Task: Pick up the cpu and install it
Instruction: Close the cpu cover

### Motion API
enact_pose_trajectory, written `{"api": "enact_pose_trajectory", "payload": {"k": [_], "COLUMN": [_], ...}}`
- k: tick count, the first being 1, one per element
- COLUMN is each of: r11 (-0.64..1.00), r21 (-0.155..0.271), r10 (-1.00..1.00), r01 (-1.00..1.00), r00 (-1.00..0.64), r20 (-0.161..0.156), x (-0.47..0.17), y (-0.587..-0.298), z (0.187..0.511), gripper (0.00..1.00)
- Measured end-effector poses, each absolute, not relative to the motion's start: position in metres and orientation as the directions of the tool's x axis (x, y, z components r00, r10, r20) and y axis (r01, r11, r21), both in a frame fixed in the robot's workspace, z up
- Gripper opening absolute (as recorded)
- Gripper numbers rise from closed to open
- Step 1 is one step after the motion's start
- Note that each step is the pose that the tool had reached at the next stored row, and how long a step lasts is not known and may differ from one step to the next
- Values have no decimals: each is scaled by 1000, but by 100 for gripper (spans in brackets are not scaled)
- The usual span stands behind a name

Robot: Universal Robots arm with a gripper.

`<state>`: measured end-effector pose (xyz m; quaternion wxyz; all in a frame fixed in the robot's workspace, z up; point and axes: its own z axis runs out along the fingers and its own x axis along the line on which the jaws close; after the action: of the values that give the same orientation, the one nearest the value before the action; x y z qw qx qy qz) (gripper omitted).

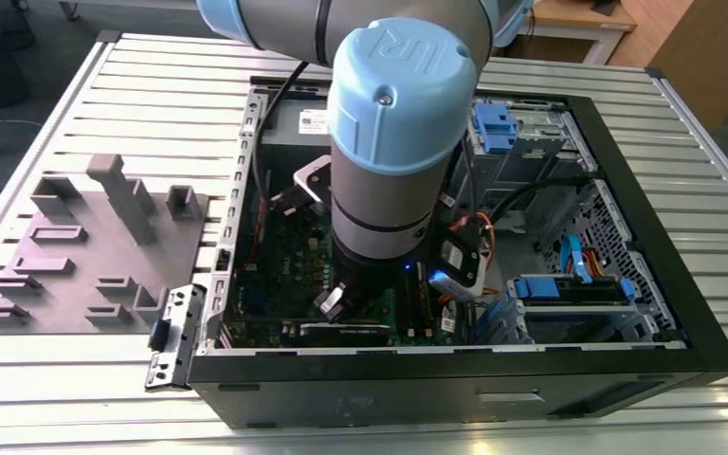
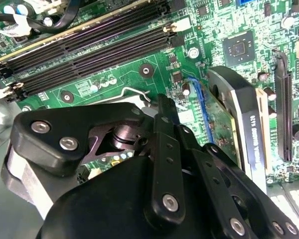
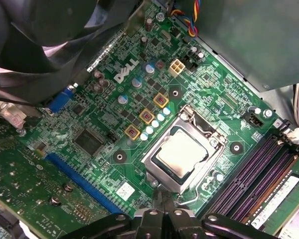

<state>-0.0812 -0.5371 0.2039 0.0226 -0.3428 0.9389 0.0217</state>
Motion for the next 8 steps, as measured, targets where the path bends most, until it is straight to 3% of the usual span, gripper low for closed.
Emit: {"api": "enact_pose_trajectory", "payload": {"k": [8], "r11": [764], "r21": [27], "r10": [-643], "r01": [-645], "r00": [-764], "r20": [-59], "x": [-80], "y": [-537], "z": [203], "gripper": [11]}}
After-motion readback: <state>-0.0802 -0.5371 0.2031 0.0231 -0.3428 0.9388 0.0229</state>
